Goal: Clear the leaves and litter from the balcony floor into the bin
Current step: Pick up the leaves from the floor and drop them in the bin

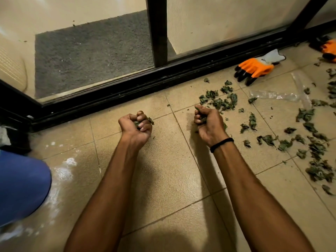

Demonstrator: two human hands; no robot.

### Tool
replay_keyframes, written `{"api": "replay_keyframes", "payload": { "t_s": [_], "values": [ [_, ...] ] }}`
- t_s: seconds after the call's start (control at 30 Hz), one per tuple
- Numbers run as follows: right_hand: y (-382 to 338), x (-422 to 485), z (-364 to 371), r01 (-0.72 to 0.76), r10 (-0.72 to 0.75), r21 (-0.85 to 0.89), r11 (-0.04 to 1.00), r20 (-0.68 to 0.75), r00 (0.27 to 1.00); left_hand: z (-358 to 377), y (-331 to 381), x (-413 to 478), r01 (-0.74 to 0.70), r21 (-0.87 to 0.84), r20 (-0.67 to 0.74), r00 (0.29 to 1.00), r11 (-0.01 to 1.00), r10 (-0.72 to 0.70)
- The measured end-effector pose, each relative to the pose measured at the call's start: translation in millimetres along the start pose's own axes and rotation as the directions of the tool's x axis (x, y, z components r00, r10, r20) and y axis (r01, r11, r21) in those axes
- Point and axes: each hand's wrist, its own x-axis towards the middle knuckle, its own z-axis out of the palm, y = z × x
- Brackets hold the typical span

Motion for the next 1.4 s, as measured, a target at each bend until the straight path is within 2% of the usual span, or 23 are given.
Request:
{"api": "replay_keyframes", "payload": {
  "t_s": [0.07, 0.1, 0.17, 0.2, 0.23, 0.27, 0.3, 0.33, 0.4, 0.47, 0.5, 0.57, 0.7, 0.77, 0.83, 0.9, 0.97, 1.03, 1.07, 1.13, 1.27, 1.33, 1.4],
  "values": [
    [-6, 0, -12, 0.083, -0.091, -0.125, 0.989, -0.056, 0.994, -4, -2, -3, 0.051, 0.033, 0.031, 0.998, 0.998, -0.052],
    [-6, 0, -19, 0.145, -0.180, -0.302, 0.942, -0.093, 0.979, -4, -4, -3, 0.053, 0.093, 0.000, 0.999, 0.994, -0.053],
    [-2, 1, -34, 0.221, -0.393, -0.713, 0.666, -0.083, 0.916, -3, -12, -4, -0.092, 0.388, -0.094, 0.986, 0.917, 0.139],
    [4, 3, -40, 0.231, -0.459, -0.835, 0.499, -0.028, 0.888, -4, -18, -5, -0.212, 0.624, -0.093, 0.936, 0.752, 0.340],
    [11, 1, -43, 0.232, -0.481, -0.899, 0.371, 0.028, 0.876, -7, -24, -5, -0.306, 0.830, 0.006, 0.841, 0.467, 0.541],
    [19, 0, -46, 0.237, -0.482, -0.932, 0.273, 0.081, 0.872, -12, -29, -5, -0.335, 0.931, 0.162, 0.733, 0.143, 0.660],
    [30, 0, -49, 0.249, -0.483, -0.950, 0.187, 0.131, 0.866, -15, -34, -6, -0.299, 0.948, 0.288, 0.663, -0.108, 0.691],
    [40, 0, -51, 0.259, -0.488, -0.960, 0.104, 0.178, 0.855, -16, -38, -9, -0.242, 0.935, 0.354, 0.637, -0.259, 0.685],
    [51, -3, -48, 0.269, -0.507, -0.963, -0.002, 0.233, 0.830, -17, -46, -9, -0.126, 0.894, 0.396, 0.672, -0.430, 0.626],
    [50, -4, -44, 0.266, -0.529, -0.963, -0.037, 0.245, 0.812, -22, -61, -7, -0.057, 0.801, 0.454, 0.706, -0.596, 0.543],
    [47, -5, -40, 0.266, -0.522, -0.964, -0.013, 0.233, 0.820, -25, -68, -7, -0.043, 0.759, 0.477, 0.715, -0.650, 0.510],
    [41, -4, -34, 0.268, -0.483, -0.953, 0.140, 0.170, 0.859, -30, -78, -7, -0.035, 0.716, 0.505, 0.716, -0.697, 0.483],
    [28, -10, -18, 0.163, -0.225, -0.750, 0.641, 0.020, 0.974, -32, -75, -12, -0.057, 0.683, 0.575, 0.657, -0.728, 0.488],
    [24, -19, -1, 0.058, -0.076, -0.555, 0.830, -0.010, 0.997, -31, -66, -15, -0.114, 0.749, 0.551, 0.655, -0.653, 0.518],
    [24, -29, 22, -0.026, 0.037, -0.401, 0.916, 0.019, 0.999, -31, -51, -21, -0.173, 0.845, 0.472, 0.686, -0.506, 0.554],
    [26, -41, 45, -0.079, 0.105, -0.310, 0.948, 0.067, 0.992, -27, -31, -31, -0.236, 0.927, 0.367, 0.730, -0.291, 0.577],
    [33, -57, 72, -0.135, 0.178, -0.282, 0.950, 0.131, 0.975, -23, -4, -52, -0.284, 0.959, 0.219, 0.743, 0.002, 0.633],
    [38, -70, 94, -0.193, 0.248, -0.243, 0.951, 0.218, 0.944, -8, 23, -79, -0.357, 0.895, 0.085, 0.725, 0.267, 0.683],
    [40, -78, 107, -0.223, 0.283, -0.233, 0.946, 0.267, 0.921, 1, 38, -97, -0.404, 0.849, 0.057, 0.712, 0.342, 0.700],
    [48, -100, 143, -0.284, 0.358, -0.239, 0.928, 0.371, 0.857, 16, 74, -143, -0.508, 0.772, 0.068, 0.663, 0.381, 0.746],
    [66, -162, 225, -0.332, 0.403, -0.230, 0.915, 0.565, 0.720, 27, 140, -240, -0.663, 0.670, 0.120, 0.541, 0.334, 0.832],
    [77, -202, 267, -0.328, 0.395, -0.230, 0.916, 0.660, 0.639, 19, 173, -284, -0.710, 0.635, 0.067, 0.442, 0.303, 0.895],
    [91, -235, 307, -0.300, 0.386, -0.254, 0.920, 0.728, 0.566, 0, 206, -312, -0.708, 0.664, -0.023, 0.302, 0.240, 0.953]
  ]
}}
